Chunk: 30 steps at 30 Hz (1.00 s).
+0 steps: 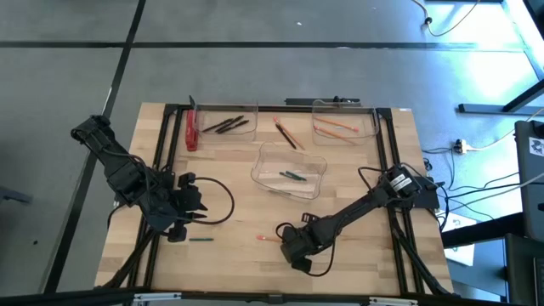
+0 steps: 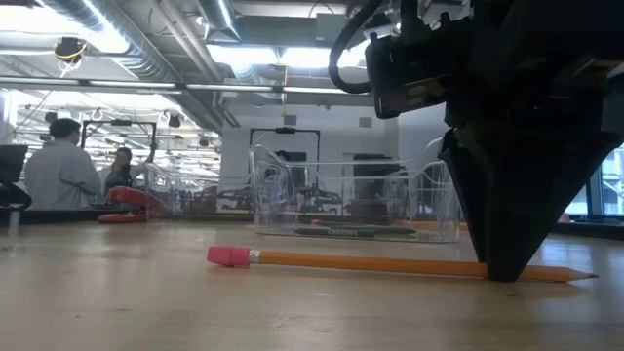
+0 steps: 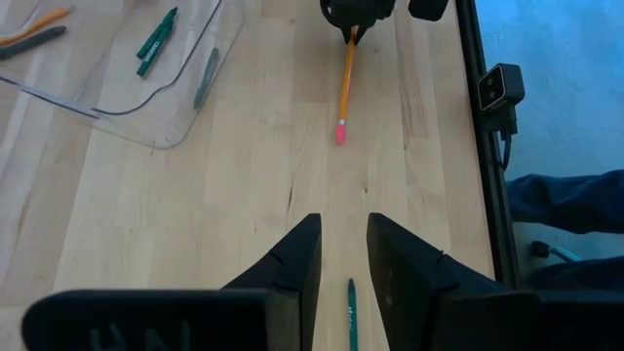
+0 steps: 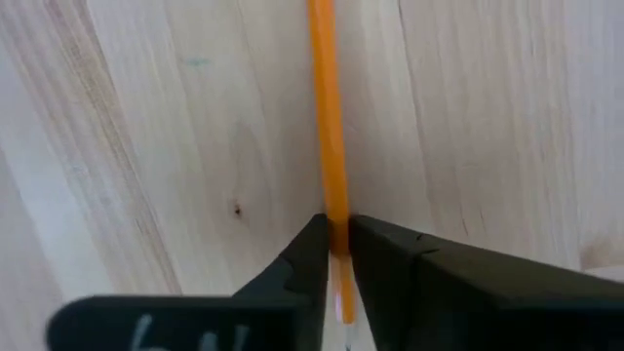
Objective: Sort crayons/erasers/pens/pencils in bins
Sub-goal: Put the orange pencil into the top right transparent bin
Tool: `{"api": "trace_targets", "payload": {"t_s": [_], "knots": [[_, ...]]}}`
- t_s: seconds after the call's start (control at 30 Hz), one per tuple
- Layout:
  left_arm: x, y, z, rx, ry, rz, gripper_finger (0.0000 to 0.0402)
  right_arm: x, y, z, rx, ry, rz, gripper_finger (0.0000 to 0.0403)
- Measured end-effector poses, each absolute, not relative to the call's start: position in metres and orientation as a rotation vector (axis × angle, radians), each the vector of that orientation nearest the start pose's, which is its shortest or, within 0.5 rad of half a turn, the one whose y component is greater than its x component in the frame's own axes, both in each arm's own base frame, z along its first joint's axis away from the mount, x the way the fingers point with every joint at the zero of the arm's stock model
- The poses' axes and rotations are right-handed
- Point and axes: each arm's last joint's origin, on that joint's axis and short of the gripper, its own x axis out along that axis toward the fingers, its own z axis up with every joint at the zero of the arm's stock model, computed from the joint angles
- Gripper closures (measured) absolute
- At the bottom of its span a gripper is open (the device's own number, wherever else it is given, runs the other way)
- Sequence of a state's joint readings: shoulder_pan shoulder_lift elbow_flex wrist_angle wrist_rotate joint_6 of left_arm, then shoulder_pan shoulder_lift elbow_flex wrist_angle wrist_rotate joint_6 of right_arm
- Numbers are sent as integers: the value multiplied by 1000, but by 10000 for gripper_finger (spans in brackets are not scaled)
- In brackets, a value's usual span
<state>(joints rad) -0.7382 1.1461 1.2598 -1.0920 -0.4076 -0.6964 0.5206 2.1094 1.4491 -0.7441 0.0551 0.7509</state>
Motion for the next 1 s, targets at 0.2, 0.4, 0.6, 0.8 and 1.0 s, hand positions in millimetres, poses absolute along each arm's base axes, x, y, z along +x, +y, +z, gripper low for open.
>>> {"api": "trace_targets", "payload": {"t_s": [0.2,0.4,0.6,0.8,1.0], "knots": [[156,-126,353,-119,869,-4,323,349,198,131,221,1394,-138,382],[156,-127,353,-119,869,-4,323,346,196,126,220,1396,-146,380],[156,-126,353,-115,861,6,323,348,196,128,201,1366,-167,383],[156,-126,354,-111,853,16,323,352,198,133,202,1356,-168,385],[156,-126,353,-110,853,17,323,354,199,137,200,1356,-171,385]]}}
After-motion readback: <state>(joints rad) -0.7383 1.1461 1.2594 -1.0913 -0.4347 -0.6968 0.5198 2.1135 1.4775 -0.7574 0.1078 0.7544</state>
